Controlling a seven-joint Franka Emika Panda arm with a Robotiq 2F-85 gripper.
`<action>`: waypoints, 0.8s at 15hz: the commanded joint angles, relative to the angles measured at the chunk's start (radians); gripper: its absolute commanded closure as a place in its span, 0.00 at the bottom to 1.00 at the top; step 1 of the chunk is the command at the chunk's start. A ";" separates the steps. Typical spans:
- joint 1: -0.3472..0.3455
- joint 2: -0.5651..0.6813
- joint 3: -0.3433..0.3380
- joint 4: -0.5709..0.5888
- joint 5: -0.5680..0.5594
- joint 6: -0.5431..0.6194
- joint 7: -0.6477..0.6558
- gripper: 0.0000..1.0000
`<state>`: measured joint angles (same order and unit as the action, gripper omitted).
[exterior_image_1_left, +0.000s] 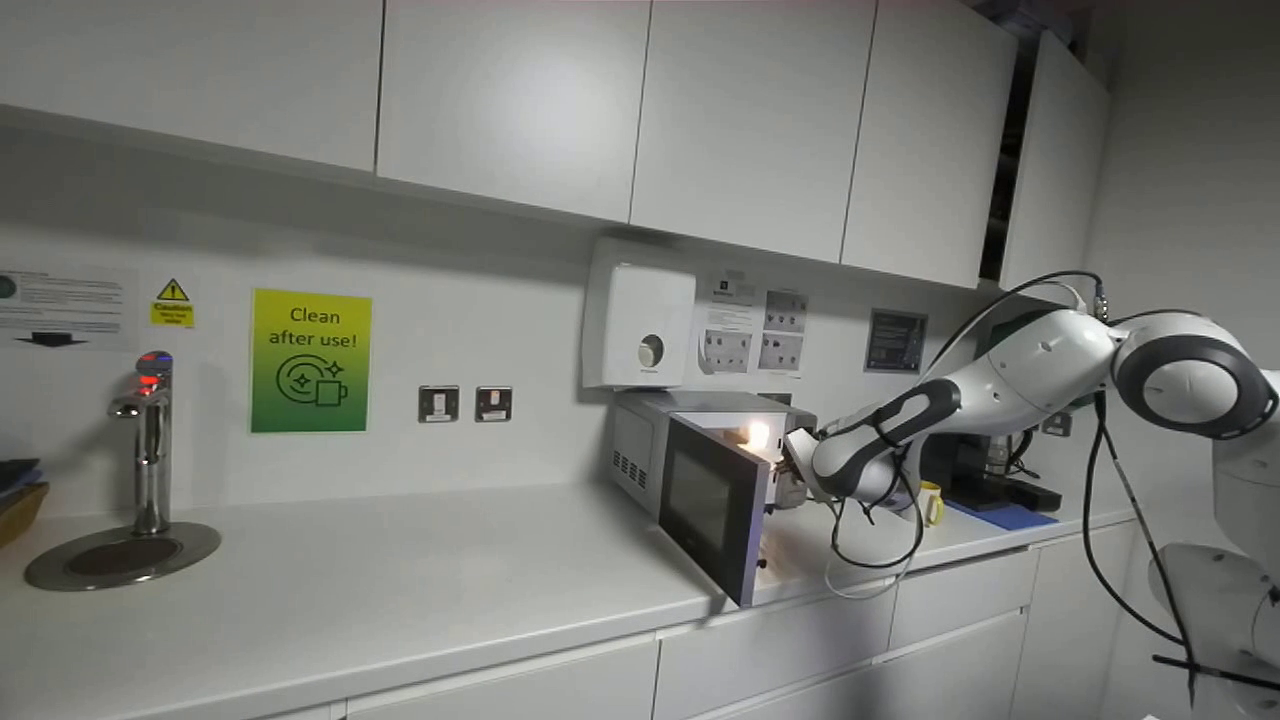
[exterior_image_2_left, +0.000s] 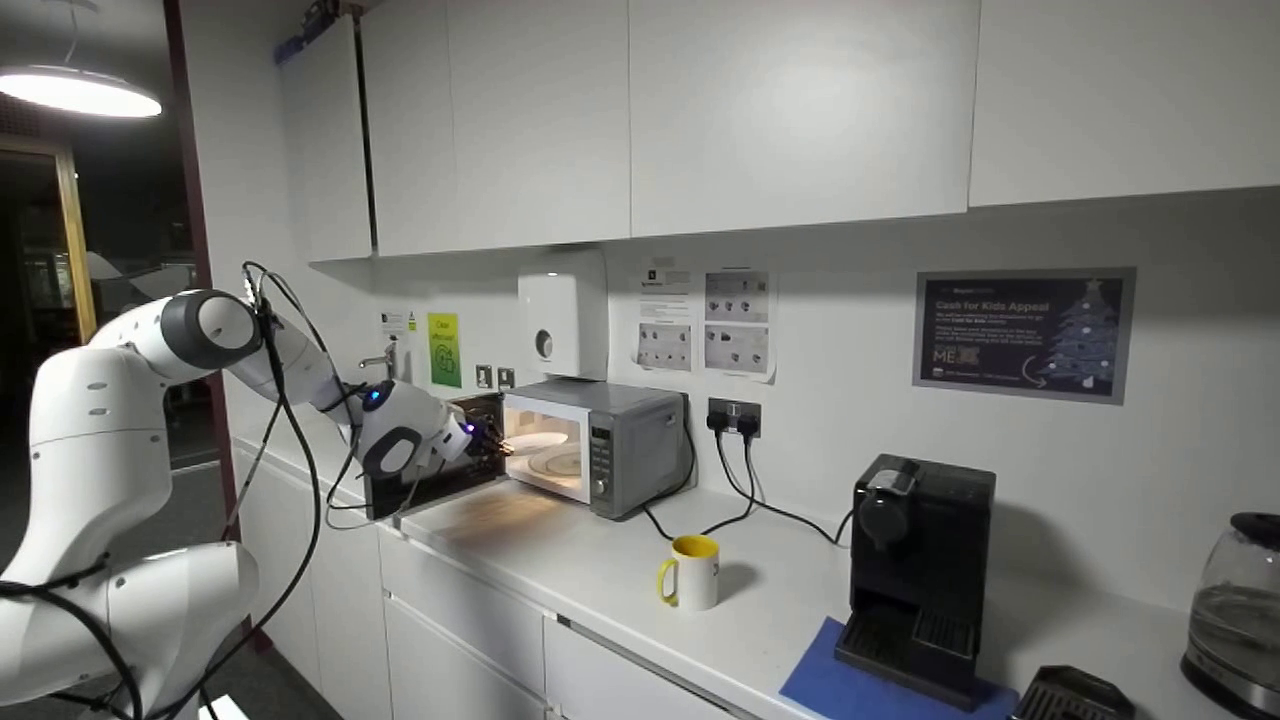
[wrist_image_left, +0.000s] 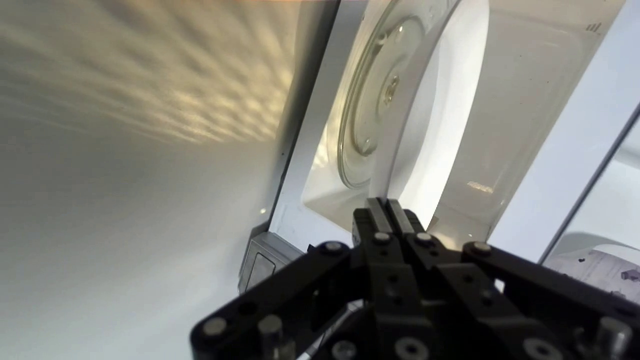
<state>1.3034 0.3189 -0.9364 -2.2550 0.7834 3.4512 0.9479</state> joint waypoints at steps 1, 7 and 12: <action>0.000 0.000 -0.001 0.000 0.000 0.000 0.000 0.98; 0.000 0.000 -0.003 -0.001 0.000 0.000 0.000 0.98; 0.033 0.009 -0.012 -0.037 0.024 0.037 0.000 0.99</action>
<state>1.3068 0.3382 -0.9354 -2.2647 0.7836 3.4493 0.9479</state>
